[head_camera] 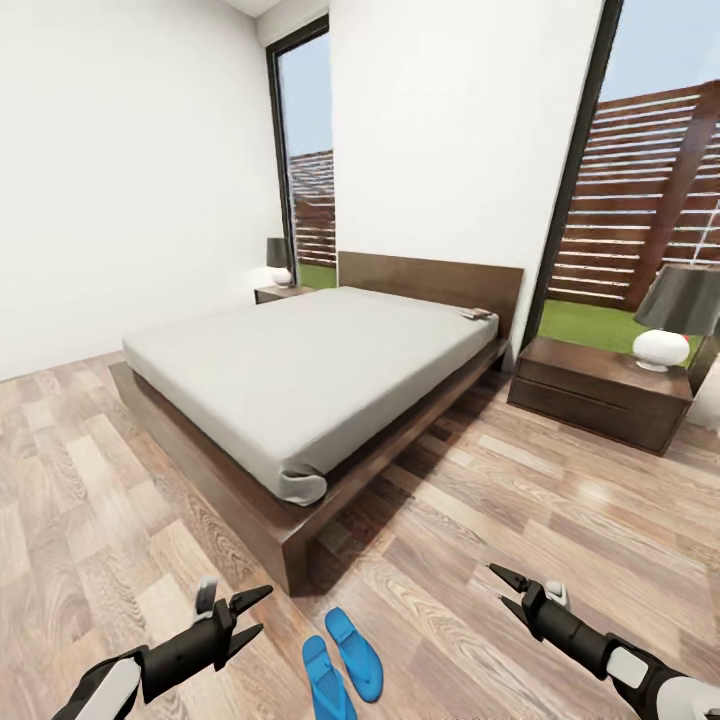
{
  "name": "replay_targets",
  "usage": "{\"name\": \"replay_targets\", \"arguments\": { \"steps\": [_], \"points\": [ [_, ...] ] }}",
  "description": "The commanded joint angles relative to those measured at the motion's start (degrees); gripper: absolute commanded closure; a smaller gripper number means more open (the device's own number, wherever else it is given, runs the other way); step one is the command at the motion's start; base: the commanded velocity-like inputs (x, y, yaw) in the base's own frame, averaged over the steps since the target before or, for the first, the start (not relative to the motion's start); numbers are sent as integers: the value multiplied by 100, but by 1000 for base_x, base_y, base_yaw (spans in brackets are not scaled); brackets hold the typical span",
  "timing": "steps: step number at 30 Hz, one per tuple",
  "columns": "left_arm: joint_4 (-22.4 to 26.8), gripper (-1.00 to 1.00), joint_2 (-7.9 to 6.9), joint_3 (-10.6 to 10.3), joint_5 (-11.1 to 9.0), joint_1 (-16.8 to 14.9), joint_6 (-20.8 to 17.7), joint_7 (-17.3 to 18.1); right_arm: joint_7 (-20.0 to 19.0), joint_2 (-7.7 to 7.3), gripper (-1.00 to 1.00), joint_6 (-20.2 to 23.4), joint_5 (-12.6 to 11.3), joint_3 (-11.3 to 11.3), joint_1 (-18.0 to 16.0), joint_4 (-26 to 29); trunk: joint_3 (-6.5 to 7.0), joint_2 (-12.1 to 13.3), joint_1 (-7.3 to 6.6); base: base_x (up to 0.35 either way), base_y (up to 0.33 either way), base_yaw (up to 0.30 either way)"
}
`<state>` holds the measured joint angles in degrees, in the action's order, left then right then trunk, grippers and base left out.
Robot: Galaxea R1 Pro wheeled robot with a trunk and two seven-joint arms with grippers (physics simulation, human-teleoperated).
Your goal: In the bedroom, move the book from the bed onto either nightstand, and place the two sandals side by side next to the bed.
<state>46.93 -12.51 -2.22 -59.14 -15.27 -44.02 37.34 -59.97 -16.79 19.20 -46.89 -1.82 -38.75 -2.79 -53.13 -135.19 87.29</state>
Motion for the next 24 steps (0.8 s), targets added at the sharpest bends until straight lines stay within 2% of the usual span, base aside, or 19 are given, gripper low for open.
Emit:
{"name": "replay_targets", "arguments": {
  "steps": [1, 24],
  "points": [
    [0, -100, -6, -10, -36, -2, -26, -2, -24, 1, -100, 49, -48, -20, -10, -22, -6, -3, -1, 0, 0, -269],
    [0, -100, 27, -25, -40, -2, 58, -7, -24, 1, -100, 49, -48, -20, -12, -19, -6, -3, -1, 0, 0, -269]
  ]
}}
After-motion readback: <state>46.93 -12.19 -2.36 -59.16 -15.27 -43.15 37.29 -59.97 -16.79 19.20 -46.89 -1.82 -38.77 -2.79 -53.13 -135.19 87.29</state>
